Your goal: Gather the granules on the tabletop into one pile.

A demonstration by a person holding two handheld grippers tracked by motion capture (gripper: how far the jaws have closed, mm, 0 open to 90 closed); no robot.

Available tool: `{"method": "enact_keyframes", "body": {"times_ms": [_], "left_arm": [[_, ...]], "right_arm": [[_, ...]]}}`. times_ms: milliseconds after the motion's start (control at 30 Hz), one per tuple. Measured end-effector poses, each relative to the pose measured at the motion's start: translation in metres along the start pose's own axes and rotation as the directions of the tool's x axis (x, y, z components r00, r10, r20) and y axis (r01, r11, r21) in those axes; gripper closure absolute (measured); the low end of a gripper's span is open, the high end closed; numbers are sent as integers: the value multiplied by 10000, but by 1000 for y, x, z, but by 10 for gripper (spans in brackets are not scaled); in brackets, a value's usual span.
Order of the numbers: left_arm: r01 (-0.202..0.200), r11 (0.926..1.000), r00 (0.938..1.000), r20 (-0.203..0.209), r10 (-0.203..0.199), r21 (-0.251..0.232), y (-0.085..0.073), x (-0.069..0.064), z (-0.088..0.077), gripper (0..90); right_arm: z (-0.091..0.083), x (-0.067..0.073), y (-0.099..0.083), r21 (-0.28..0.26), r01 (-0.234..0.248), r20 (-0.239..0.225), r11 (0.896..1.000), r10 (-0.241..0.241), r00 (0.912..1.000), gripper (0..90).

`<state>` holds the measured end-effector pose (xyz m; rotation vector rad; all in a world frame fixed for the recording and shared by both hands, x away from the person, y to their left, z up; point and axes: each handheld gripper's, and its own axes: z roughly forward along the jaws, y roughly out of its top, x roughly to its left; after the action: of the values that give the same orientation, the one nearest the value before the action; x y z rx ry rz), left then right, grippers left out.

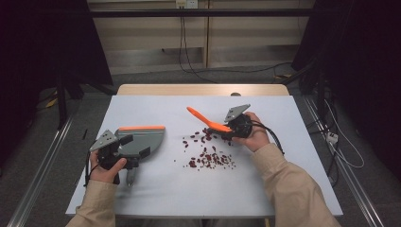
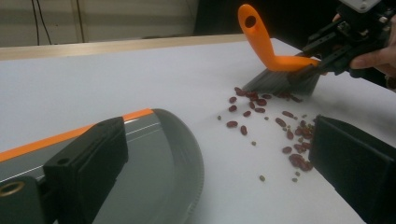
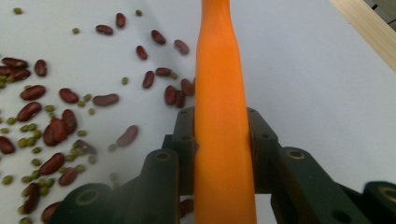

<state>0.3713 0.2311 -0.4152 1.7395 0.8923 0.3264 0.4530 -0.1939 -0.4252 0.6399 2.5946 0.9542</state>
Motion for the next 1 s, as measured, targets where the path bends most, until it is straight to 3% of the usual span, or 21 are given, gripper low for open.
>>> {"method": "enact_keyframes", "body": {"times_ms": [400, 533, 733, 833, 1000], "left_arm": [[-96, 10000, 9999, 75, 96, -10, 0, -4, 1, 47], [-85, 10000, 9999, 114, 85, -8, 0, -4, 0, 47], [-89, 10000, 9998, 195, 89, -23, 0, -4, 1, 47], [-18, 10000, 9998, 195, 19, -25, 0, -2, 1, 47], [39, 10000, 9999, 128, -39, -13, -1, 0, 0, 47]], "right_arm": [[-13, 27, -4, 64, 444, -361, 9990, -441, 9984, 708], [-17, 30, -2, -123, 366, -477, 9993, -371, 9982, 710], [-18, 10, 10, -894, -8, -83, 9960, 0, 10000, 710], [-8, -5, 17, -1041, -222, 47, 9943, 228, 9997, 710], [16, -23, 30, -945, -138, 198, 9954, 157, 9997, 710]]}}
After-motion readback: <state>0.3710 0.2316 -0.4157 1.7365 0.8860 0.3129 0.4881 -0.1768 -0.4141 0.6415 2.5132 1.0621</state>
